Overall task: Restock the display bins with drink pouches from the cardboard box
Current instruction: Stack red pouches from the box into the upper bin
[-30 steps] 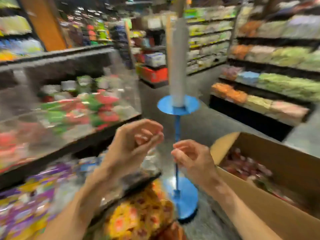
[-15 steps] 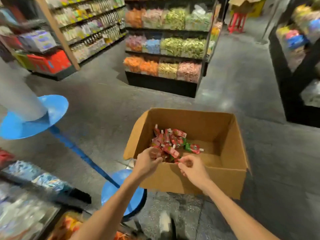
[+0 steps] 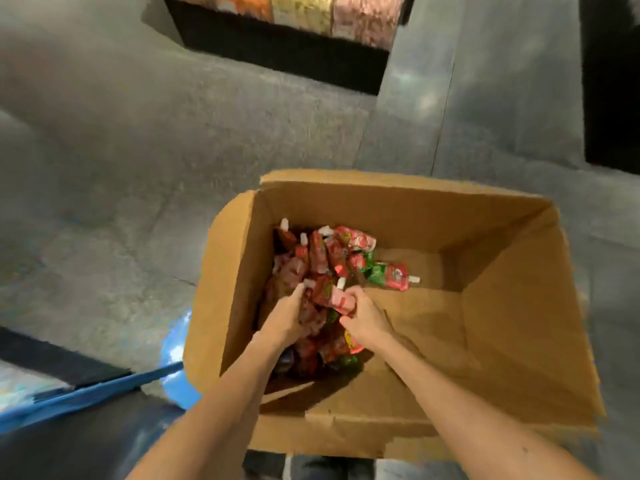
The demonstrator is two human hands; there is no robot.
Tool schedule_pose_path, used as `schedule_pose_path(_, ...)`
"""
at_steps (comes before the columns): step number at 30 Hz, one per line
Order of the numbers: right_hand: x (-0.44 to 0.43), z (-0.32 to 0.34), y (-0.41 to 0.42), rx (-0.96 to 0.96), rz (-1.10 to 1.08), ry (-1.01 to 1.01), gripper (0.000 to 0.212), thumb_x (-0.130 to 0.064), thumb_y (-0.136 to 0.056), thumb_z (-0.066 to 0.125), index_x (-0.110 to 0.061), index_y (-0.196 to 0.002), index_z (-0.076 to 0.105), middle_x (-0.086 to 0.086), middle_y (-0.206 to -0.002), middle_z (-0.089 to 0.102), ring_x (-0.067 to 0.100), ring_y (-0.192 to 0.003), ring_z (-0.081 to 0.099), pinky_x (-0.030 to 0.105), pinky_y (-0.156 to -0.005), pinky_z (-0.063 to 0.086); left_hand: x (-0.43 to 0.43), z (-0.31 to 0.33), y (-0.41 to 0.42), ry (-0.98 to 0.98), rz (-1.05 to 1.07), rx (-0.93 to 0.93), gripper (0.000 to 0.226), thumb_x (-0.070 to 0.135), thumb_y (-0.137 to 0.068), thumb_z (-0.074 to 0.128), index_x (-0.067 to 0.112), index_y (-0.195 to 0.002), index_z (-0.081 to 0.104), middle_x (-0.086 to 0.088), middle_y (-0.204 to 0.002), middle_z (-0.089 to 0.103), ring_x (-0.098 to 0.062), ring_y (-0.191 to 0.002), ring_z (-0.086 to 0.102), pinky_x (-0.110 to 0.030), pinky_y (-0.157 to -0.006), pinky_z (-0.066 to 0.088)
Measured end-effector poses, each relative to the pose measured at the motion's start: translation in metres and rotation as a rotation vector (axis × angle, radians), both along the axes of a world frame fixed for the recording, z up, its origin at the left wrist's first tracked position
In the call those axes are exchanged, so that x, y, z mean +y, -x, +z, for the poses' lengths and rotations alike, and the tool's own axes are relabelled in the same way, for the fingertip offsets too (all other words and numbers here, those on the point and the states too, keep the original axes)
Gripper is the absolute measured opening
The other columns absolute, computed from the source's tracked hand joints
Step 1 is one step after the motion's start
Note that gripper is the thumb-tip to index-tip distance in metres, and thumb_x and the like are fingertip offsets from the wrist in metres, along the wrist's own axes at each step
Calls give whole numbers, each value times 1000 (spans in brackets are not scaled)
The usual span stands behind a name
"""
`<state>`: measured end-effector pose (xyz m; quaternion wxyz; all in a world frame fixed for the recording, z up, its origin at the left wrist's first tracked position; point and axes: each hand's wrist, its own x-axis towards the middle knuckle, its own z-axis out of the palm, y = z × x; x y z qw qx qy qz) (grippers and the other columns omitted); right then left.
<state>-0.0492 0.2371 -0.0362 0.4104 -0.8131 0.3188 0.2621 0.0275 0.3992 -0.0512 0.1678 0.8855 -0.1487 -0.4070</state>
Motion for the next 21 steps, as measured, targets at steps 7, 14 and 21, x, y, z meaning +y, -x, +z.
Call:
schedule_pose_path(7, -11, -56, -47, -19, 128, 143, 76, -11, -89, 67, -28, -153, 30, 13, -162, 6, 39, -143, 28, 47, -111, 36, -10, -61, -20, -191, -260, -316, 97, 69, -77, 66, 35, -156, 23, -21, -163, 4, -46, -148, 10, -58, -118, 22)
schedule_pose_path(14, -11, -94, -70, 127, 329, 243, 73, -21, -77, 81, -21, -136, 38, 20, -141, 23, 44, -124, 40, 47, -95, 46, -19, -71, -20, -250, -357, -309, 102, 80, -74, 59, 35, -154, 16, -21, -161, -6, -42, -146, 11, -52, -116, 18)
schedule_pose_path(21, -25, -94, -66, 94, 342, 260, 46, -20, -92, 70, -10, -133, 52, 14, -129, 43, 35, -111, 58, 37, -86, 46, -28, -71, -17, -269, -198, -250, 75, 61, -86, 61, 33, -151, 34, -16, -162, 8, -37, -144, 18, -45, -116, 19)
